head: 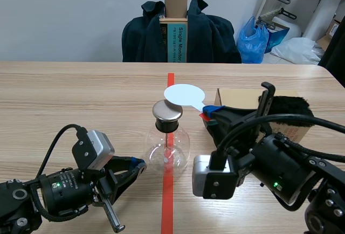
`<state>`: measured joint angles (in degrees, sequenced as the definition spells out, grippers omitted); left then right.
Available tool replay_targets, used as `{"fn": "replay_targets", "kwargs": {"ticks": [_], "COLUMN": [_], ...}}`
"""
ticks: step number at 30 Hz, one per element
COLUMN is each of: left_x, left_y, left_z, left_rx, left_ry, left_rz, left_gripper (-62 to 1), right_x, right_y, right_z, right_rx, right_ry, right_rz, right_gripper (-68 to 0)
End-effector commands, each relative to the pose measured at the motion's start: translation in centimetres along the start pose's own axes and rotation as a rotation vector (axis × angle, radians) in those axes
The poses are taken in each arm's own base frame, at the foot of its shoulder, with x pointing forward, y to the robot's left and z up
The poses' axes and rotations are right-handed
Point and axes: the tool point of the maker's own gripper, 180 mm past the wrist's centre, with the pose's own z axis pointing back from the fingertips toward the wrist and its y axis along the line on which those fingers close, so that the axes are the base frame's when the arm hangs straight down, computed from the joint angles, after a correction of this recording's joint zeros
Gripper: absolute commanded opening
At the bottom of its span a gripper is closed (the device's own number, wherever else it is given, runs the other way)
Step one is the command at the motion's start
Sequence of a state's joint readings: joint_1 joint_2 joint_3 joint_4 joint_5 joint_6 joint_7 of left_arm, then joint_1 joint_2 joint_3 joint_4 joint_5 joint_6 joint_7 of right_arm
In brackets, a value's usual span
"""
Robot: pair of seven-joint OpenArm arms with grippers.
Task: Do the electroscope experiment.
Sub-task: 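Bring the plate to the electroscope and point at the metal foil, then move the plate toward and away from the electroscope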
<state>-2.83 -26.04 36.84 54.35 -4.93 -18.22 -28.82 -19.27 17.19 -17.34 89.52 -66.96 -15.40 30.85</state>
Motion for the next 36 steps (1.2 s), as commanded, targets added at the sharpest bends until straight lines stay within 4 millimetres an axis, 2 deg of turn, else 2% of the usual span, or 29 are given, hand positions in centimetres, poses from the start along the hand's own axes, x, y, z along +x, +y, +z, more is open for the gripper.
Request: {"fn": "replay_targets", "kwargs": {"ticks": [1, 18, 36], "left_x": [1.0, 1.0, 1.0], "left_y": [0.1, 0.1, 0.1], "left_z": [-0.3, -0.3, -0.3], "left_rx": [0.0, 0.0, 0.0], "left_ry": [-0.039, -0.039, -0.039], "left_rz": [0.004, 0.004, 0.004], "left_gripper": [-59.0, -59.0, -59.0], "right_x": [-0.1, 2.4, 2.7], "right_y": [-1.3, -0.8, -0.9], "right_z": [-0.1, 0.1, 0.2], "right_rx": [-0.033, -0.011, -0.016], "right_ry": [-0.014, -0.153, -0.172], "right_rz": [0.034, 0.088, 0.095], "right_gripper": [-66.7, -66.7, -66.7]}}
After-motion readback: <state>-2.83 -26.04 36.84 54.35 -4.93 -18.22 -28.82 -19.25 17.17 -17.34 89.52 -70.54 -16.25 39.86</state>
